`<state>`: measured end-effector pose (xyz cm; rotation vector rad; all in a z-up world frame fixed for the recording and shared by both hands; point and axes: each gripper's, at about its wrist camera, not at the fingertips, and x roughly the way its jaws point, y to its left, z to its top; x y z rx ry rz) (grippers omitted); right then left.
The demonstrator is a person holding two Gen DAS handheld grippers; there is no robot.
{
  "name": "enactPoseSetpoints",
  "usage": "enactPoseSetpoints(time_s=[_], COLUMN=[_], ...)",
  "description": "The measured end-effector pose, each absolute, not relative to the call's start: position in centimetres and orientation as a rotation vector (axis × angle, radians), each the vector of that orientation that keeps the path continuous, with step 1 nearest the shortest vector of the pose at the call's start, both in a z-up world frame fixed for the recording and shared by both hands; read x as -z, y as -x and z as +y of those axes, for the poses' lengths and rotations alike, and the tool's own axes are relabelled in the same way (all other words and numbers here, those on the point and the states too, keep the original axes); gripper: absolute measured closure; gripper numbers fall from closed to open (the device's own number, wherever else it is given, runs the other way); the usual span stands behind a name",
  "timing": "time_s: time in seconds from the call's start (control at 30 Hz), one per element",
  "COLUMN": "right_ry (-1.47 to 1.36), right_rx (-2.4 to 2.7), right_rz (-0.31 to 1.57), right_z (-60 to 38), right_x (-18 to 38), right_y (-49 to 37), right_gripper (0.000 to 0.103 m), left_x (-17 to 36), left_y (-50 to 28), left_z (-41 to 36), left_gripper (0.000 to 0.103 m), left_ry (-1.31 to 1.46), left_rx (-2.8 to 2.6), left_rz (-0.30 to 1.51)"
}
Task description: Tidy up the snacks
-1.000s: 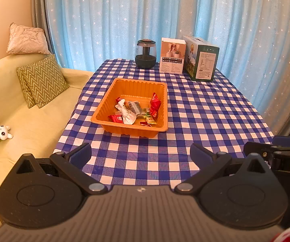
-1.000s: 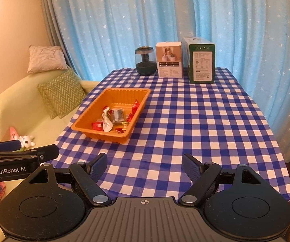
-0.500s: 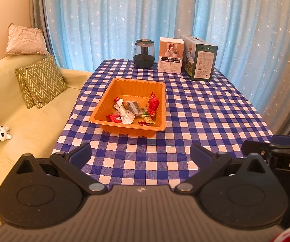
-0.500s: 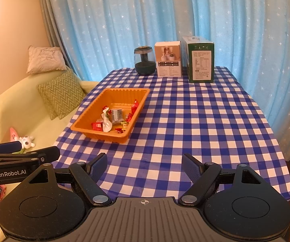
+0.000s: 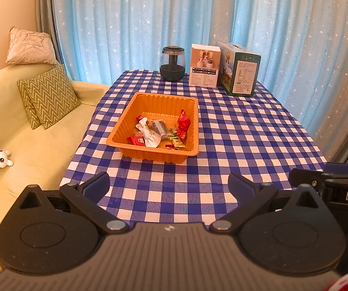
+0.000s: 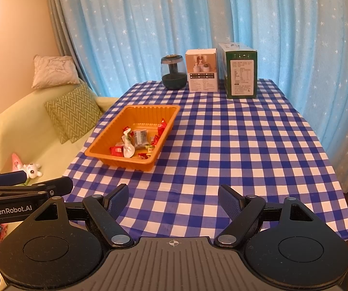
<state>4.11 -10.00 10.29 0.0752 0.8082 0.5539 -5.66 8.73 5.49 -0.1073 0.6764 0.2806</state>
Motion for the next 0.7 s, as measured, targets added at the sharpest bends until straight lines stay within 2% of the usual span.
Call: enactPoseSetpoints(time_s=[0.7], right_ry=[-0.076], right_rx=[-0.555], right_rz=[0.809], right_z=[-10.11], right_x=[-10.25], right_y=[-4.18], right_gripper=[0.023], left_x=[-5.31], left_y=[5.80], left_z=[8.71], left_gripper=[0.000], left_ry=[0.114], left_rx=[-0.279], left_rz=[0.674])
